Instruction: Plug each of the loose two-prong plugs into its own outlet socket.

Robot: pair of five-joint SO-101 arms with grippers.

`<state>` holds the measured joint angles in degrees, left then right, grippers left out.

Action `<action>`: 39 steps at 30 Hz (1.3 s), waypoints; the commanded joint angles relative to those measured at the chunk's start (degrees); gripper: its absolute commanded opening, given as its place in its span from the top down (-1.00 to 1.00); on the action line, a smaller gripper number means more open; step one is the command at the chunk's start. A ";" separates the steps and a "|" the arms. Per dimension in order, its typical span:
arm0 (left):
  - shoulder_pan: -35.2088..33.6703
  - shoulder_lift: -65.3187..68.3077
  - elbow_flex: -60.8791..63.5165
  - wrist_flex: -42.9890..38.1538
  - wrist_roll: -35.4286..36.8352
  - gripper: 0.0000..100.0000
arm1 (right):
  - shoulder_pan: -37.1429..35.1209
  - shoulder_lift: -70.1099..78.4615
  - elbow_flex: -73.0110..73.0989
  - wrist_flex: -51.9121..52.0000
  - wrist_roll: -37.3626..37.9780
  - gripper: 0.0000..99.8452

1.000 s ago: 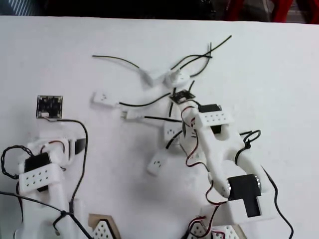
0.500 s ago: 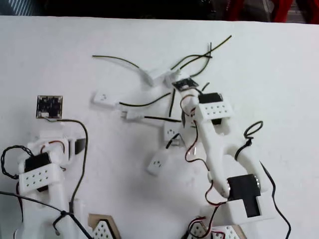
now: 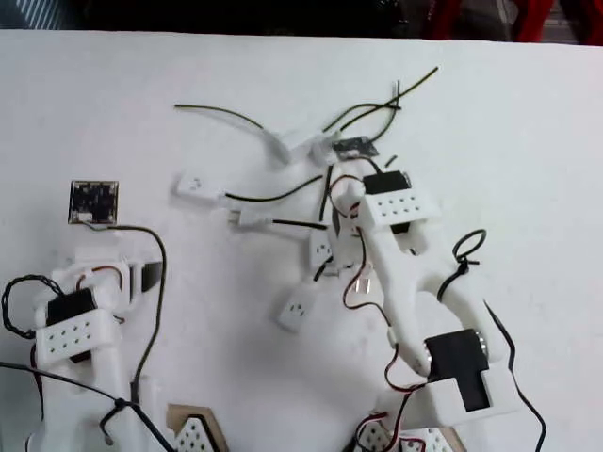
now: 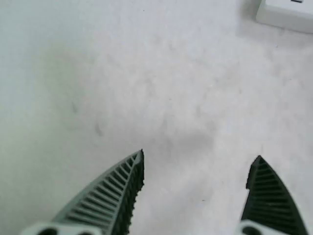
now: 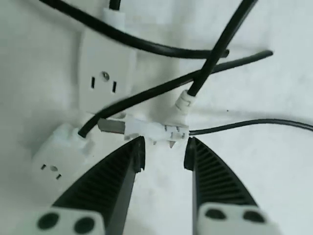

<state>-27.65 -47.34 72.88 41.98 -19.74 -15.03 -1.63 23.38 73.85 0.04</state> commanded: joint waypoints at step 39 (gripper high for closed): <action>-0.13 -1.36 -0.26 -0.88 -0.18 0.34 | 1.10 2.68 -2.29 2.07 5.27 0.74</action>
<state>-27.65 -47.34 72.88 41.98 -19.74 -12.31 3.82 22.59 75.96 4.79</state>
